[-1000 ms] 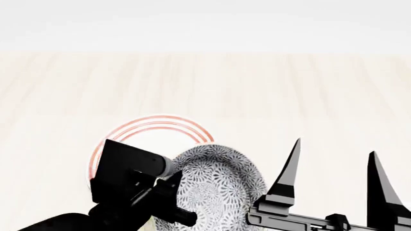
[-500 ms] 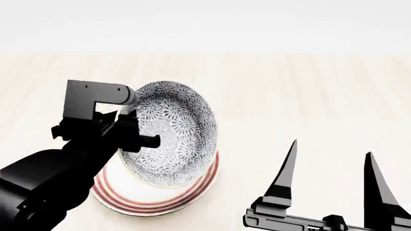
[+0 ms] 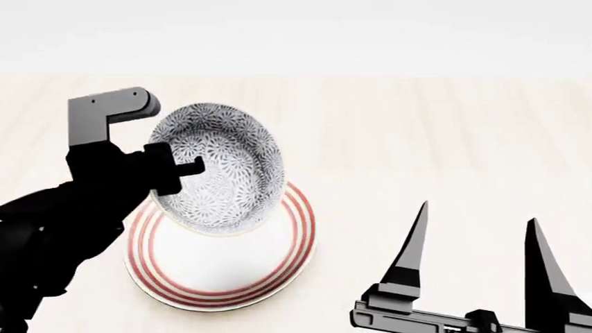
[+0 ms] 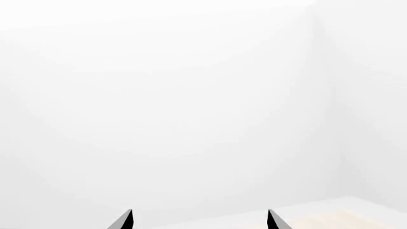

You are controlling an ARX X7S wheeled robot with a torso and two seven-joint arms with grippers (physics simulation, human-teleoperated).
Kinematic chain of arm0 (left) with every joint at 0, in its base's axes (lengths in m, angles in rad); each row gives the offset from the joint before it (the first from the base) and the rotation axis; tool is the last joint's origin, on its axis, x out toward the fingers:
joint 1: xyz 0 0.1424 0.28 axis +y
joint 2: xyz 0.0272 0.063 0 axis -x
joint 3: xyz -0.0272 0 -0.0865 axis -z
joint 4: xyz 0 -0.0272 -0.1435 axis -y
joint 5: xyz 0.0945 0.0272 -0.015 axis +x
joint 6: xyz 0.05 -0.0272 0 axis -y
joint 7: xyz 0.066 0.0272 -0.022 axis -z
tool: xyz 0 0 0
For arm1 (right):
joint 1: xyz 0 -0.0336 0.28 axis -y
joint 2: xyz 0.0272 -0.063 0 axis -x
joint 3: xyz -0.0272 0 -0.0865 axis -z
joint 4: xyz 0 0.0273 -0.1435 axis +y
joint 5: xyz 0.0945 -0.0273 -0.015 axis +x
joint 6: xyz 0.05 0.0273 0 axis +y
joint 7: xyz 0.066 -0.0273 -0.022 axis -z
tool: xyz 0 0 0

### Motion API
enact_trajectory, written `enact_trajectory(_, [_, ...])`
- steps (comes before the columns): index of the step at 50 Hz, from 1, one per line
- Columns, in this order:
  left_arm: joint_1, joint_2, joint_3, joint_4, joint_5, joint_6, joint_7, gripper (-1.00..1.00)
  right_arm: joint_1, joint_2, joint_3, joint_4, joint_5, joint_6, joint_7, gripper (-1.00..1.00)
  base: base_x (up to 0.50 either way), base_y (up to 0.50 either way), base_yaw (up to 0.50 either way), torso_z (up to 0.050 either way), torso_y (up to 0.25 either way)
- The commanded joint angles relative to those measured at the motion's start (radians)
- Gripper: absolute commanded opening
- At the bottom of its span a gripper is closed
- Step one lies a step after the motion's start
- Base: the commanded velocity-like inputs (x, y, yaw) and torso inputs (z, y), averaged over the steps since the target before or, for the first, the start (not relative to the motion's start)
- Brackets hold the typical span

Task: Put the bowl on the plate.

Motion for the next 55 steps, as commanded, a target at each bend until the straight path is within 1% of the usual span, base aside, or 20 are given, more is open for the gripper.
enact_trajectory(1, [-0.083, 0.064, -0.050, -0.217, -0.014, 0.067, 0.055, -1.00, -0.003, -0.013, 0.020, -0.007, -0.016, 0.004, -0.018, 1.00, 0.00, 0.00, 0.00, 0.000, 0.000])
enact_trajectory(7, [-0.117, 0.083, -0.043, -0.289, -0.029, 0.083, 0.086, -1.00, -0.004, -0.012, 0.015, 0.000, -0.017, -0.003, -0.019, 1.00, 0.00, 0.00, 0.00, 0.000, 0.000])
enact_trajectory(13, [-0.130, 0.086, -0.013, -0.321, -0.096, 0.085, 0.090, -1.00, -0.006, -0.010, 0.012, 0.003, -0.017, -0.004, -0.018, 1.00, 0.00, 0.00, 0.00, 0.000, 0.000])
enact_trajectory(17, [-0.128, 0.084, -0.005, -0.327, -0.112, 0.088, 0.085, -1.00, -0.007, -0.009, 0.010, 0.004, -0.019, -0.005, -0.017, 1.00, 0.00, 0.00, 0.00, 0.000, 0.000])
enact_trajectory(24, [-0.121, 0.079, -0.074, -0.329, -0.073, 0.072, 0.086, -1.00, -0.011, -0.009, 0.003, 0.013, -0.021, -0.013, -0.018, 1.00, 0.00, 0.00, 0.00, 0.000, 0.001])
enact_trajectory(35, [-0.106, 0.083, -0.217, -0.329, 0.074, 0.060, 0.087, -1.00, -0.011, -0.007, -0.004, 0.020, -0.022, -0.018, -0.017, 1.00, 0.00, 0.00, 0.00, 0.000, 0.000])
enact_trajectory(39, [-0.102, 0.087, -0.225, -0.329, 0.084, 0.056, 0.089, -1.00, -0.011, -0.006, -0.006, 0.022, -0.021, -0.020, -0.016, 1.00, 0.00, 0.00, 0.00, 0.000, 0.000])
enact_trajectory(40, [-0.102, 0.087, -0.216, -0.329, 0.076, 0.056, 0.088, -1.00, -0.012, -0.005, -0.006, 0.020, -0.022, -0.019, -0.016, 1.00, 0.00, 0.00, 0.00, 0.000, 0.000])
enact_trajectory(46, [-0.100, 0.087, -0.065, -0.329, -0.042, 0.060, 0.062, -1.00, -0.013, -0.004, -0.010, 0.027, -0.021, -0.024, -0.017, 1.00, 0.00, 0.00, 0.00, 0.000, 0.000])
enact_trajectory(51, [-0.100, 0.087, 0.127, -0.328, -0.193, 0.088, 0.024, -1.00, -0.015, -0.003, -0.014, 0.024, -0.021, -0.021, -0.015, 1.00, 0.00, 0.00, 0.00, 0.000, 0.002])
enact_trajectory(55, [-0.096, 0.087, 0.301, -0.326, -0.336, 0.115, -0.011, -1.00, -0.015, -0.003, -0.017, 0.029, -0.020, -0.026, -0.016, 1.00, 0.00, 0.00, 0.00, 0.000, 0.000])
